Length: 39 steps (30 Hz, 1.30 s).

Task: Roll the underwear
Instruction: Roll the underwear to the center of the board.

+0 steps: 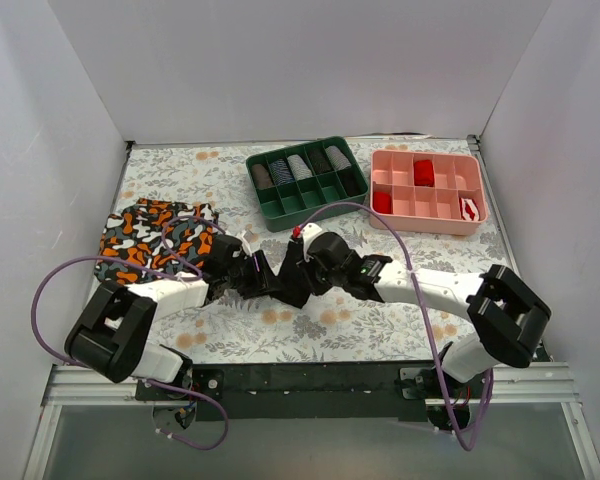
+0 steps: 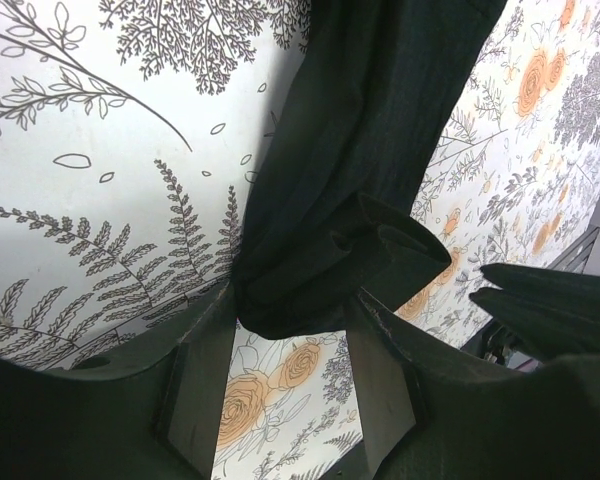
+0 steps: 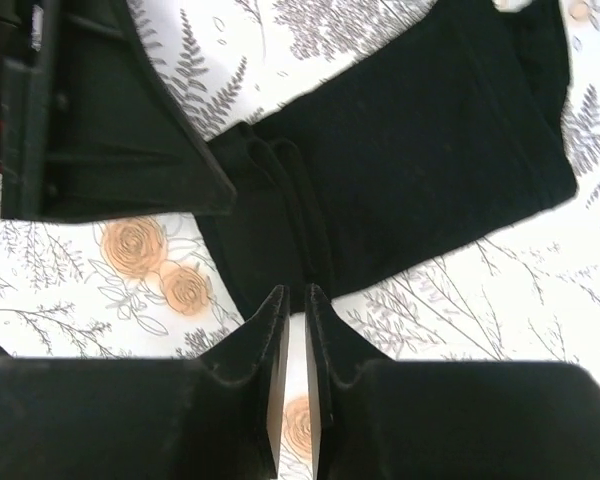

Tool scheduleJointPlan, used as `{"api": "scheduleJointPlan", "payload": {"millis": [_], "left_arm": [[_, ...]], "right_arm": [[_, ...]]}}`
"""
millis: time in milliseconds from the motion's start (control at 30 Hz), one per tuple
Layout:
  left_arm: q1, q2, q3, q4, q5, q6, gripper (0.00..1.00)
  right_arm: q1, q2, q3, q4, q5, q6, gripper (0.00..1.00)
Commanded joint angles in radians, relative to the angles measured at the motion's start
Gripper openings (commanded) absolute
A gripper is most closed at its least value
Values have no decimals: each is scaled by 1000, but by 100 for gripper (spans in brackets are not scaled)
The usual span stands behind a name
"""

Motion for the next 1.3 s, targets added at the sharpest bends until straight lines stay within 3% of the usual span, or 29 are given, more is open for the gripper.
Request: {"api": "scheduleJointPlan", "payload": {"millis": [0, 400, 700, 1267], "left_arm": [[-12, 42, 2, -125, -46, 39, 47], [-17, 42, 22, -146, -50, 45, 47], [-17, -58, 33, -157, -106, 64, 54], [-13, -53, -14, 73, -55, 99, 54]], "right_arm": [[23, 51, 66, 24, -35, -13, 18], [37, 160, 80, 14, 24, -2, 16], [34, 239, 102, -24, 23, -2, 15], [36, 243, 105, -32, 5, -17, 16]]}}
